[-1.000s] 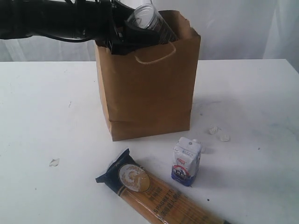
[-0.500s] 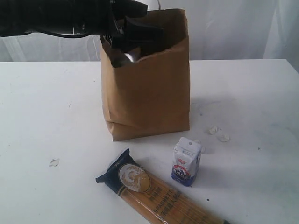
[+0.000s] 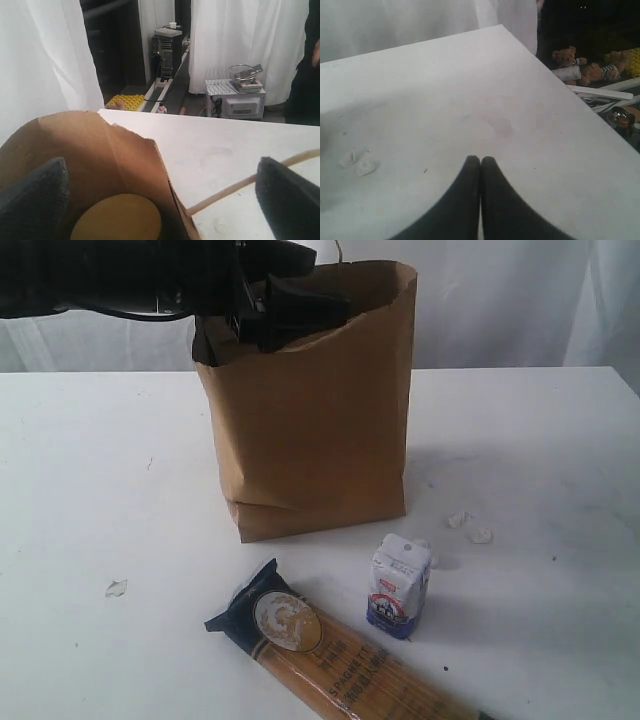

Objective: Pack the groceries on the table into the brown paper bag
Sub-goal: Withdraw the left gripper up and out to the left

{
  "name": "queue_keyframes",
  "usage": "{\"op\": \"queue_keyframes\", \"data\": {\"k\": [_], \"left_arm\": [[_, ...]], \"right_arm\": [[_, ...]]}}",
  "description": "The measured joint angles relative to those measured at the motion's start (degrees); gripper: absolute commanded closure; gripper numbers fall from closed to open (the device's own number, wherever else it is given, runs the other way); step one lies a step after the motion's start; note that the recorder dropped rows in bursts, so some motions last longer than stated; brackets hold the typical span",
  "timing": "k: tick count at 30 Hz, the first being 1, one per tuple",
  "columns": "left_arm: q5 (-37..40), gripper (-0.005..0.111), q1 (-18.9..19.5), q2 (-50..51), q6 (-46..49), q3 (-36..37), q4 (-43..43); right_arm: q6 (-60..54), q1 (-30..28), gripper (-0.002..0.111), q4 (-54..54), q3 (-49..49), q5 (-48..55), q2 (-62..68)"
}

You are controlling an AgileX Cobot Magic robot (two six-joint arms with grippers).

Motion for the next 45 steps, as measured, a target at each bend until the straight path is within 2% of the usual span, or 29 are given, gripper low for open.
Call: {"op": "queue_keyframes", "data": {"k": [6,13,16,20,23,25,27,29,32,39,43,45], "left_arm": [[-0.3,0.002,0.9,-3.0,0.0,0.0,0.0],[-4.7,0.002,6.5,-11.5,-1.8,0.0,2.6],[-6.4,0.002,9.3,-15.5,-7.6,0.0,7.7],[-6.7,0.002,12.5,-20.2,-17.3,0.0,19.8],[-7.4,0.002,13.4,-22.8,-30.0,0.0,28.2],[-8.5,0.01,13.4,-24.2,-39.6,0.0,33.5],[-9.6,0.026,13.4,-25.4,-50.0,0.0,39.1],[-11.1,0.053,13.4,-26.3,-60.9,0.0,44.6],[-12.5,0.106,13.8,-26.8,-74.5,0.0,54.1],[-12.0,0.107,14.3,-27.1,-92.5,2.6,79.3],[-13.4,0.107,17.3,-29.5,-100.3,8.8,85.7],[-17.4,0.107,19.7,-32.2,-103.4,14.0,86.8]], "right_arm": [[0.0,0.0,0.108,0.0,0.0,0.0,0.0],[0.0,0.0,0.108,0.0,0.0,0.0,0.0],[0.0,0.0,0.108,0.0,0.0,0.0,0.0],[0.0,0.0,0.108,0.0,0.0,0.0,0.0],[0.0,0.0,0.108,0.0,0.0,0.0,0.0],[0.0,0.0,0.108,0.0,0.0,0.0,0.0],[0.0,0.4,0.108,0.0,0.0,0.0,0.0],[0.0,1.1,0.108,0.0,0.0,0.0,0.0],[0.0,1.9,0.108,0.0,0.0,0.0,0.0],[0.0,2.4,0.108,0.0,0.0,0.0,0.0],[0.0,2.4,0.108,0.0,0.0,0.0,0.0],[0.0,2.4,0.108,0.0,0.0,0.0,0.0]]}}
